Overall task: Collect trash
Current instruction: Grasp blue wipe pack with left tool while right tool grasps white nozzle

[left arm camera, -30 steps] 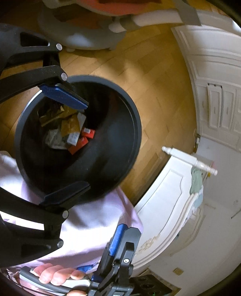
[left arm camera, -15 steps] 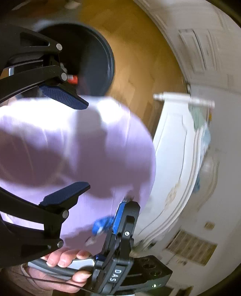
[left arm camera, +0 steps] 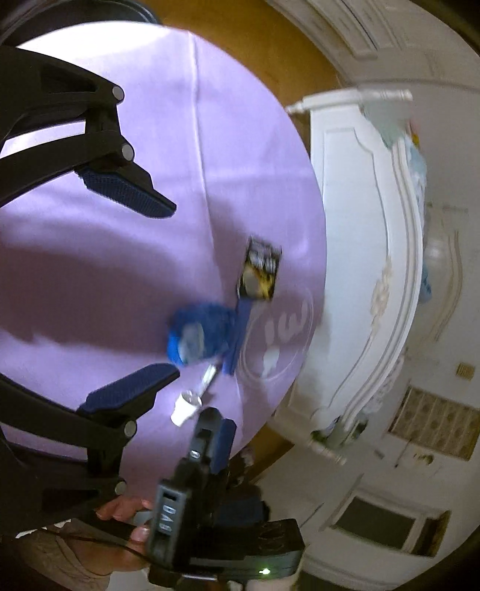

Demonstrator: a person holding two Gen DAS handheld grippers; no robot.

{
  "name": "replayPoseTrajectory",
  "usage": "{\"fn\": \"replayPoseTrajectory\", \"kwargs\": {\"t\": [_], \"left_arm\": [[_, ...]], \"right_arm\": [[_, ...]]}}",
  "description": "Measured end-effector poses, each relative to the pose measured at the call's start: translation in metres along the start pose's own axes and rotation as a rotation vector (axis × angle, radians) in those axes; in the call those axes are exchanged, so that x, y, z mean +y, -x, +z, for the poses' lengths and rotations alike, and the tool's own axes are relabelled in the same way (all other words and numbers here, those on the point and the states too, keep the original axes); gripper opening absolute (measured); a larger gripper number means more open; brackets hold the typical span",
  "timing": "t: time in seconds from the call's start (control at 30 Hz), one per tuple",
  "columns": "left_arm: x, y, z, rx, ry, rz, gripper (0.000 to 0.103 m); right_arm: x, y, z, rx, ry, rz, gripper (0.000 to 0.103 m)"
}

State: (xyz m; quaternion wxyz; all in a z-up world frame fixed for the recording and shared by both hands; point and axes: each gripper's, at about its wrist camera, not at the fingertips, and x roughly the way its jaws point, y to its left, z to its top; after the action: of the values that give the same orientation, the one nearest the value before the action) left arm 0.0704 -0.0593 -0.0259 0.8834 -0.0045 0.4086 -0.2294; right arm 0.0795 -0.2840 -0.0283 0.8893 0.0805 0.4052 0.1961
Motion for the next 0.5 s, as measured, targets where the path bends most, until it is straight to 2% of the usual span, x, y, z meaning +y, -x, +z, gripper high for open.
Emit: {"fn": "replayPoseTrajectory", "kwargs": {"t": [0.03, 0.2, 0.43, 0.47, 0.5], "left_arm": [[-0.005, -0.003, 0.003, -0.004, -0.013, 0.002, 0.091], [-0.026, -0.027, 0.013, 0.023, -0.09, 0.001, 0.091], [-0.028, -0.059, 0.019, 0.082, -0.103, 0.017, 0.09], [-0.027, -0.063, 0.02, 0.091, -0.105, 0.025, 0.09], [-0.026, -0.068, 0.02, 0.099, -0.106, 0.035, 0.089]], "right_arm": [[-0.004, -0.001, -0.003, 0.008, 0.009, -0.01, 0.061], [-0.015, -0.006, -0.016, 0.043, 0.062, -0.045, 0.061], [-0.005, -0.014, -0.018, 0.072, 0.128, -0.047, 0.061], [-0.004, -0.014, -0.018, 0.074, 0.138, -0.054, 0.06], [-0.002, -0.018, -0.017, 0.085, 0.15, -0.059, 0.053]]}}
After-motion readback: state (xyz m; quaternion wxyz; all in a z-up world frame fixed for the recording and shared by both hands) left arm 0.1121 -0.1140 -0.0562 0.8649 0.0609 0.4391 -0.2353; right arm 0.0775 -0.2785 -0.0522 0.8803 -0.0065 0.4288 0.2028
